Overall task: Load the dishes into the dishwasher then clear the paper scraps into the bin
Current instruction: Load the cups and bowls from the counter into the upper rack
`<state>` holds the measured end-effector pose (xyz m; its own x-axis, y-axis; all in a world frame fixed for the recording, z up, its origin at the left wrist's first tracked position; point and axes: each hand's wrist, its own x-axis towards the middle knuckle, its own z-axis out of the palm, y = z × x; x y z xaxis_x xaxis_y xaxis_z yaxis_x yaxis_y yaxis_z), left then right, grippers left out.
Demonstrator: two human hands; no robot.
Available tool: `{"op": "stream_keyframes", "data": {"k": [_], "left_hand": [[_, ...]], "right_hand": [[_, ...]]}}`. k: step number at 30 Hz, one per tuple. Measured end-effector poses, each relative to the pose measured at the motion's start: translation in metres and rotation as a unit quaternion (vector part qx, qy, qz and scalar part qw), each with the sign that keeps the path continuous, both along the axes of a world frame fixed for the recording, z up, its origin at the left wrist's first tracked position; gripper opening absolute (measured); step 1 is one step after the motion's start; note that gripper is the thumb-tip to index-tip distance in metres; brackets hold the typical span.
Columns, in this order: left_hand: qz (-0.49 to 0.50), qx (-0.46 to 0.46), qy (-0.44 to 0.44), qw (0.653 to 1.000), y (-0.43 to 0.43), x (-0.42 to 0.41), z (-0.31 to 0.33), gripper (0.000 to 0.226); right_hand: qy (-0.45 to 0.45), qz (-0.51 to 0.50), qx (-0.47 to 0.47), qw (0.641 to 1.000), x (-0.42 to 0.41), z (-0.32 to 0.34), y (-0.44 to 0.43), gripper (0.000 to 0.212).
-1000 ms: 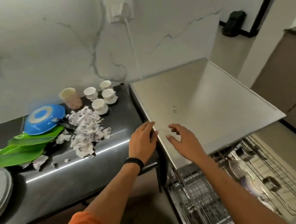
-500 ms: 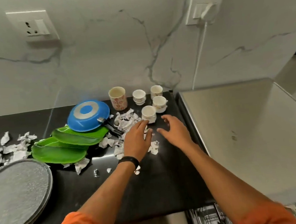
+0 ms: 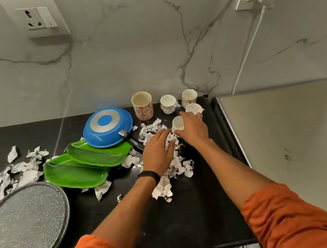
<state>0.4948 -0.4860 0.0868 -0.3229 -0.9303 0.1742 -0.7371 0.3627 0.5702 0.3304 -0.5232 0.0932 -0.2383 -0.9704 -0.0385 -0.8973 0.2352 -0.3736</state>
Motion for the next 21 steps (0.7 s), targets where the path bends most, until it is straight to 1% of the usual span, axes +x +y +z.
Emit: {"op": "stream_keyframes", "data": {"k": [3, 6, 8, 10, 13, 15, 17, 19, 21], "left_hand": [[-0.001, 0.001, -0.008, 1.0, -0.001, 0.003, -0.003, 0.042], [-0.002, -0.004, -0.005, 1.0, 0.001, 0.004, -0.004, 0.041], [0.005, 0.003, 0.017, 1.0, 0.005, 0.0, -0.001, 0.041], [0.017, 0.022, 0.048, 0.998, 0.012, -0.01, 0.0, 0.042], [0.031, 0.079, 0.098, 0.992, 0.027, -0.036, 0.007, 0.04], [0.01, 0.114, 0.136, 0.984, 0.044, -0.059, 0.015, 0.036], [-0.023, 0.13, 0.167, 0.977, 0.066, -0.082, 0.026, 0.036], [-0.056, 0.174, 0.204, 0.962, 0.09, -0.107, 0.029, 0.041], [-0.088, 0.243, 0.244, 0.935, 0.111, -0.131, 0.032, 0.047]], "right_hand": [[0.01, -0.001, -0.005, 1.0, -0.003, -0.004, -0.001, 0.077], [-0.005, -0.011, -0.047, 0.999, -0.004, -0.005, 0.011, 0.075], [-0.05, -0.036, -0.088, 0.994, -0.007, -0.004, 0.029, 0.076], [-0.117, -0.067, -0.124, 0.983, -0.011, 0.0, 0.053, 0.076], [-0.186, -0.093, -0.179, 0.962, -0.021, 0.007, 0.094, 0.072], [-0.202, -0.104, -0.219, 0.949, -0.031, 0.011, 0.127, 0.071], [-0.211, -0.116, -0.247, 0.939, -0.042, 0.014, 0.158, 0.072], [-0.217, -0.135, -0.276, 0.927, -0.057, 0.015, 0.193, 0.072], [-0.226, -0.15, -0.31, 0.911, -0.074, 0.015, 0.227, 0.072]]}}
